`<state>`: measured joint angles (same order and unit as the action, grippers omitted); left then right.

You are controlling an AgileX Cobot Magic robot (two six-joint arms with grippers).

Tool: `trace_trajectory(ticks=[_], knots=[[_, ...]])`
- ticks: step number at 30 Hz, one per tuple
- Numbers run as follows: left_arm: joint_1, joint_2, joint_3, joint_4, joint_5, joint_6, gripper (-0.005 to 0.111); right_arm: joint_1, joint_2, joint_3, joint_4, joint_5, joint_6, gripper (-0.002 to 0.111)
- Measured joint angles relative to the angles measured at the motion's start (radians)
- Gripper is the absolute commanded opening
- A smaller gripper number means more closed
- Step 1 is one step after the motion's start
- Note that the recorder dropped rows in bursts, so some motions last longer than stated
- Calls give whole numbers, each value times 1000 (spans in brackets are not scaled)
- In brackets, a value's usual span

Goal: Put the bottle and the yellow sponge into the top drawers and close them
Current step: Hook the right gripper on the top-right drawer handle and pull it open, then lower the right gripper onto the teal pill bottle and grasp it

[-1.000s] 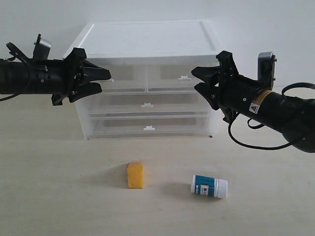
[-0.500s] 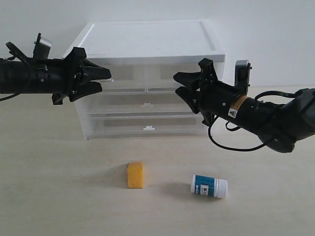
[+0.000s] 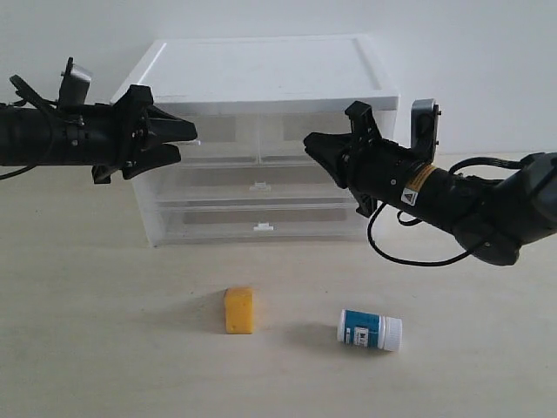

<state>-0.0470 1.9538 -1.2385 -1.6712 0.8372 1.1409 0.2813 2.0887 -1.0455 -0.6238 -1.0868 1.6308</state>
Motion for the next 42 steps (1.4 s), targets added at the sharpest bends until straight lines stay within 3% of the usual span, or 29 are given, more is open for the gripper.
trace_trajectory(ticks=[22,25,30,32,36,42], knots=[[0,0,-2,0,4,3,51,0,-188,366,-55,-129,-124,0],[0,0,-2,0,4,3,51,0,-201,363,-80,-126,-159,11],[0,0,-2,0,4,3,51,-2,-219,344,-171,-122,-171,64],[0,0,-2,0,4,3,51,-2,-223,339,-197,-122,-156,65],[0,0,-2,0,5,3,51,-2,-225,339,-275,-122,-157,53],[0,0,-2,0,7,3,51,-2,-225,338,-421,-122,-173,57]])
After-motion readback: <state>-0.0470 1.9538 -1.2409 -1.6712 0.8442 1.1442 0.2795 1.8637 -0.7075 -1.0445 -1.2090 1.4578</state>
